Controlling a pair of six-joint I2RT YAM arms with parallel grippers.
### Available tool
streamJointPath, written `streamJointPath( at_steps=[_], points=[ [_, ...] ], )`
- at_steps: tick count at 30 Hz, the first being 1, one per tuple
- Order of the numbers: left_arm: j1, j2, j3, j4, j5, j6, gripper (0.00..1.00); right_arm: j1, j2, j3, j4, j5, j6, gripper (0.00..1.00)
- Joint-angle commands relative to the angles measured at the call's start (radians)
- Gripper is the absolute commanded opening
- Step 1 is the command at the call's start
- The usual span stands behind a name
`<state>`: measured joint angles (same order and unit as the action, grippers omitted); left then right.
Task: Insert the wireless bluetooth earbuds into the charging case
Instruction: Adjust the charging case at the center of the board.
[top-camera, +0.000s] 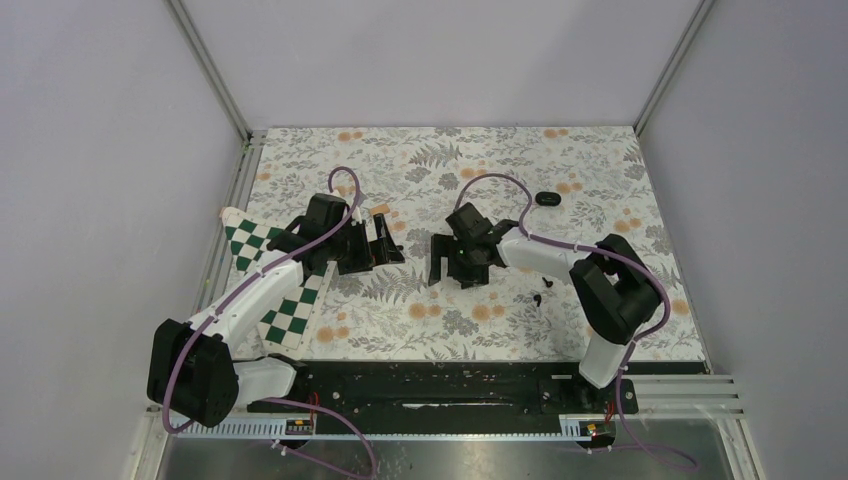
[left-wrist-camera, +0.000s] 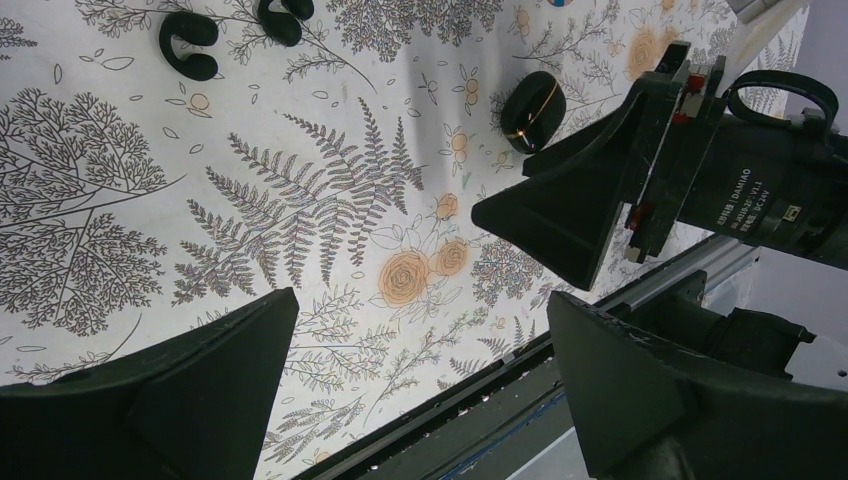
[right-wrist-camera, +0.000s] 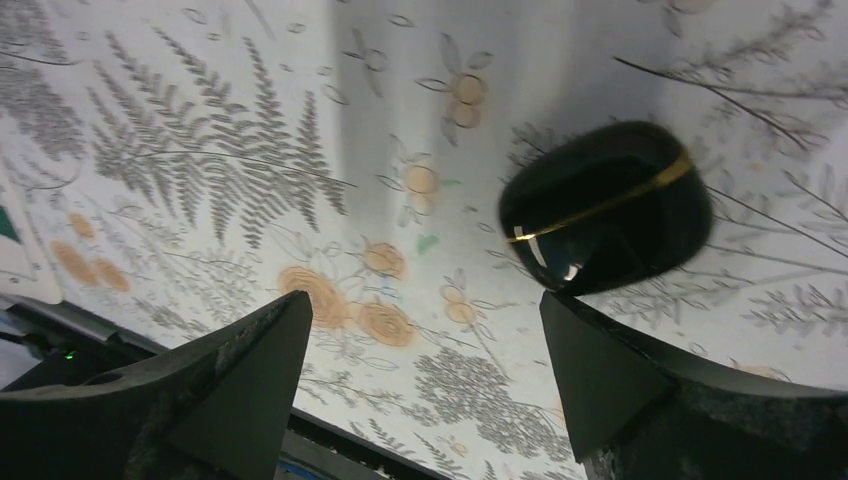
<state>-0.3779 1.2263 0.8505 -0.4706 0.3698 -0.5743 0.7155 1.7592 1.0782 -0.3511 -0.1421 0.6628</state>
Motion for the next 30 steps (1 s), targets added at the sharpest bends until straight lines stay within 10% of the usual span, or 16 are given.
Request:
streamJointPath(
  at_steps=[1,15,30],
  points=[
    [-0.002,-0.007,0.035,0.041,-0.002,0.006,0.99,0.018,0.002,0.06,0.122,-0.069,0.012,0.92],
    [-0.002,-0.025,0.001,0.076,-0.003,-0.026,0.99,-0.001,-0.041,0.191,-0.145,0.18,-0.335,0.99],
    [-0.002,-0.098,-0.05,0.093,-0.015,-0.054,0.99,-0.018,0.14,0.253,-0.143,0.063,-0.316,0.99]
  ],
)
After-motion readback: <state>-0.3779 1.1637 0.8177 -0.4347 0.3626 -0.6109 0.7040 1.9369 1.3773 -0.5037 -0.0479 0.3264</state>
